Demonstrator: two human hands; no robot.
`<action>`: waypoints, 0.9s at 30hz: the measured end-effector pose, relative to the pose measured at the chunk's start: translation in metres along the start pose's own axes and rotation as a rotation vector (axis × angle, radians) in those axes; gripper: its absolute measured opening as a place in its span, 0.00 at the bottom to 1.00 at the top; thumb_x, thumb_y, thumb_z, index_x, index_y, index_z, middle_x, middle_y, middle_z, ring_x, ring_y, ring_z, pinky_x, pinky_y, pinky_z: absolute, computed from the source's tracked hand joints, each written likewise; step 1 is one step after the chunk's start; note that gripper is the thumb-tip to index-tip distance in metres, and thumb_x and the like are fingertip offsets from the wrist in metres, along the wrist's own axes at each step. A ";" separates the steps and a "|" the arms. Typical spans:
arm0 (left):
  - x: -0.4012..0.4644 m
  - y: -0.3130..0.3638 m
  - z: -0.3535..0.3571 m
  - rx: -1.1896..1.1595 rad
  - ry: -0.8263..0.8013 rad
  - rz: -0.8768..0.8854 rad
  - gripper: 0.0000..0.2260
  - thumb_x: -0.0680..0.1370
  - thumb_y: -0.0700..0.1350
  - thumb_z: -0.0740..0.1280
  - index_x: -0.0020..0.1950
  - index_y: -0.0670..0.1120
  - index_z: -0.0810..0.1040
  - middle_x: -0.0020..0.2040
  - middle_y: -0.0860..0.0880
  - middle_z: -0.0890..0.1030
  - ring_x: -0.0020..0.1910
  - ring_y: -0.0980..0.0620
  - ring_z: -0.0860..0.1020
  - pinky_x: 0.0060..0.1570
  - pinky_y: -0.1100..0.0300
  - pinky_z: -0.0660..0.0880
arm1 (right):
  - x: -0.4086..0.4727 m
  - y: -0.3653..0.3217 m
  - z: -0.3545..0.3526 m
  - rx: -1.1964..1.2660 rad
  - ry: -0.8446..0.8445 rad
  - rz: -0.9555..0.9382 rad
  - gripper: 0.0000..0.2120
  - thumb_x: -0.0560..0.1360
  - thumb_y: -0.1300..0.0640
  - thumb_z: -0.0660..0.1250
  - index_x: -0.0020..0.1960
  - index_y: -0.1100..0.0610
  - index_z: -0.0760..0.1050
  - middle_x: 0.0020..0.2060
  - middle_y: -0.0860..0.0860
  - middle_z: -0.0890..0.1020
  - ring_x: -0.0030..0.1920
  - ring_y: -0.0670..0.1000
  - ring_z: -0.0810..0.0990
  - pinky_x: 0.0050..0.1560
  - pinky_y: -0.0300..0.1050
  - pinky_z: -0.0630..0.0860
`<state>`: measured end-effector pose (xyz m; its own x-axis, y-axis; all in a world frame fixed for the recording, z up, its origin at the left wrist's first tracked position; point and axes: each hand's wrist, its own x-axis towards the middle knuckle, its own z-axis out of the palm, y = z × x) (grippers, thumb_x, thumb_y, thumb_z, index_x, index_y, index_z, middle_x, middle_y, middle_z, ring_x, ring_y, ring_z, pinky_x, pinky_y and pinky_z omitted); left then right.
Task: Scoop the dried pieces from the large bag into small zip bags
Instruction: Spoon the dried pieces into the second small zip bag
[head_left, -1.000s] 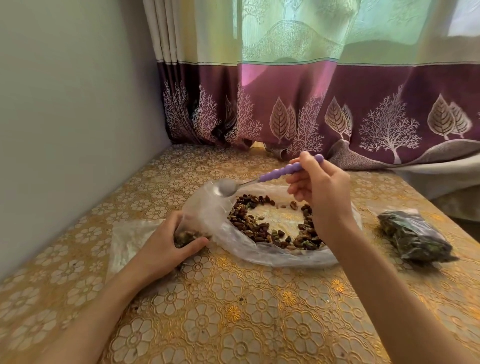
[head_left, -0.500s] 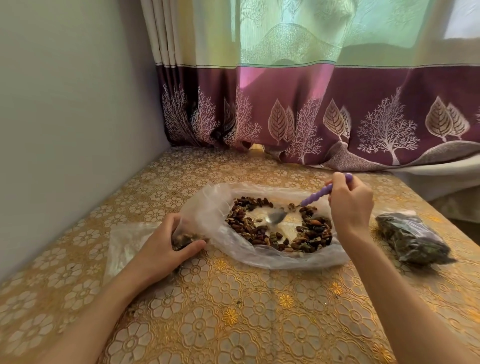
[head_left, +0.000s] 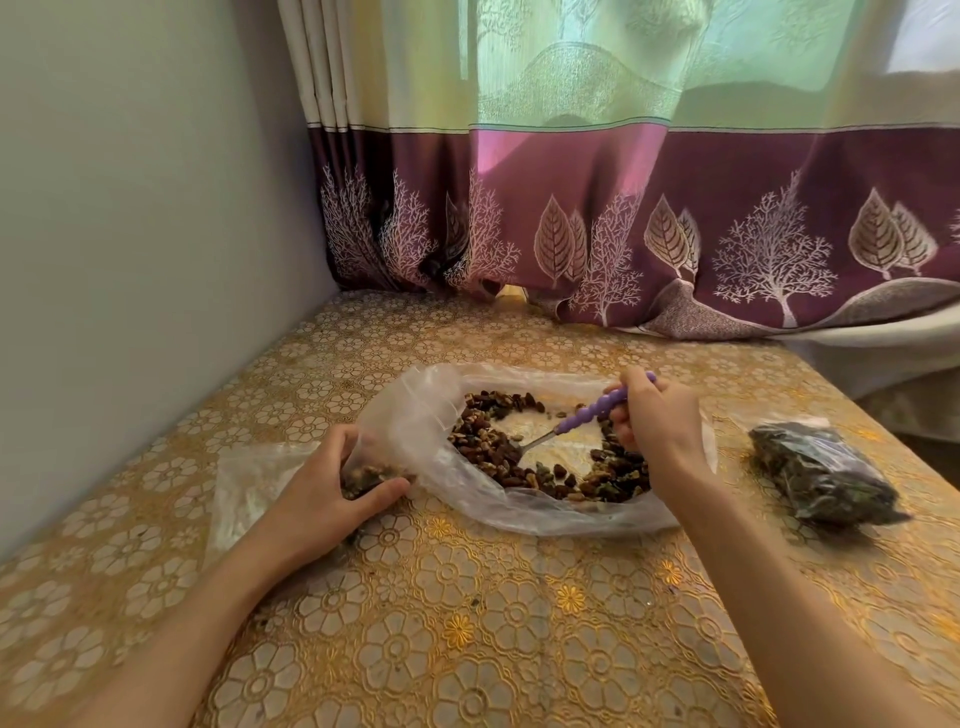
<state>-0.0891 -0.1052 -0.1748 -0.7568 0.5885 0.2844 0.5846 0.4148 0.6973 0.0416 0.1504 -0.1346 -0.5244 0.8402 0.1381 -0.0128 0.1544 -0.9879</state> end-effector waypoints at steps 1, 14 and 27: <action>0.000 0.000 0.000 -0.002 0.000 0.000 0.31 0.60 0.66 0.66 0.58 0.54 0.66 0.51 0.62 0.73 0.47 0.66 0.73 0.40 0.72 0.67 | 0.000 0.000 0.001 0.008 -0.008 0.028 0.15 0.76 0.59 0.58 0.33 0.60 0.76 0.20 0.47 0.76 0.21 0.44 0.68 0.21 0.35 0.64; 0.000 0.000 0.000 0.011 0.001 0.006 0.30 0.61 0.65 0.66 0.59 0.54 0.65 0.51 0.62 0.74 0.47 0.67 0.73 0.38 0.74 0.66 | 0.005 -0.002 -0.007 0.203 0.077 0.181 0.16 0.78 0.58 0.59 0.33 0.59 0.74 0.22 0.48 0.74 0.22 0.45 0.67 0.18 0.33 0.63; -0.001 0.001 -0.001 0.010 -0.003 0.024 0.28 0.63 0.63 0.67 0.58 0.53 0.65 0.51 0.61 0.74 0.46 0.67 0.73 0.36 0.78 0.67 | -0.020 -0.046 0.001 0.443 -0.045 0.023 0.15 0.77 0.64 0.58 0.33 0.61 0.73 0.22 0.49 0.73 0.20 0.44 0.67 0.18 0.33 0.61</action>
<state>-0.0880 -0.1055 -0.1736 -0.7416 0.6006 0.2990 0.6055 0.4071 0.6839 0.0520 0.1260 -0.0919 -0.5651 0.8159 0.1227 -0.3590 -0.1093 -0.9269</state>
